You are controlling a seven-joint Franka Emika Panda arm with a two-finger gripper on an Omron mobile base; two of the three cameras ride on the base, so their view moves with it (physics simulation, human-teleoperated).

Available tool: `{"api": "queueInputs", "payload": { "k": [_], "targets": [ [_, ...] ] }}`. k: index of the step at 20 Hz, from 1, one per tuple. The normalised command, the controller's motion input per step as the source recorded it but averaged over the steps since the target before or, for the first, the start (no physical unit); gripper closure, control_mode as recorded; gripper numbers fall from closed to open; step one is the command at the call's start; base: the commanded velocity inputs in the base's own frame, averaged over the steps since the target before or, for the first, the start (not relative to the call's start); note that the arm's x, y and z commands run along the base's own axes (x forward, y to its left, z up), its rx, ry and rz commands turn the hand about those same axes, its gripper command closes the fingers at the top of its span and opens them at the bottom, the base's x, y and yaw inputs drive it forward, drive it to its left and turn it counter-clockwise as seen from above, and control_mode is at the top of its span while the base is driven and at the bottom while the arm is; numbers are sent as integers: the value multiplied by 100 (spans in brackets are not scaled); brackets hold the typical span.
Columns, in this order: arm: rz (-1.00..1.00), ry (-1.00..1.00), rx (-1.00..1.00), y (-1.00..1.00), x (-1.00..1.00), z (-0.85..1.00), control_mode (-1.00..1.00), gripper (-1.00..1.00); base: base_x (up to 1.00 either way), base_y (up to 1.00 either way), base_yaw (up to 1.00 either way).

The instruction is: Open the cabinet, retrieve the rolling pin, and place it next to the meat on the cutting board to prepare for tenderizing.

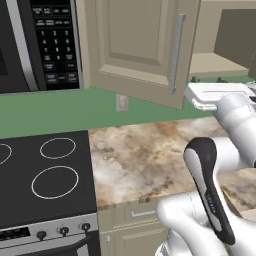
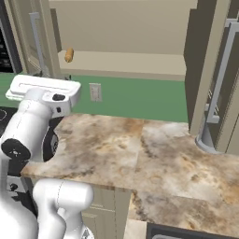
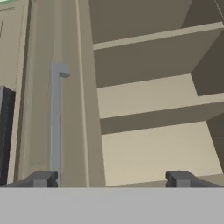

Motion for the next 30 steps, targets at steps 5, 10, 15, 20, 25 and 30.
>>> {"api": "queueInputs", "payload": {
  "k": [5, 10, 15, 20, 25, 30],
  "targets": [
    [9, -1, 15, -73, 0, -7, -100, -100, 0, 0, 0],
    [15, 0, 14, -58, 11, -9, -100, -100, 0, 0, 0],
    [17, 1, 12, -22, 45, -13, -100, -100, 0, 0, 0],
    [23, 5, 3, -15, 60, -12, -100, -100, 0, 0, 0],
    [29, 6, 0, -13, 62, -16, -100, -100, 0, 0, 0],
    [32, 6, 0, -5, 46, -22, -100, -100, 0, 0, 0]
  ]
}}
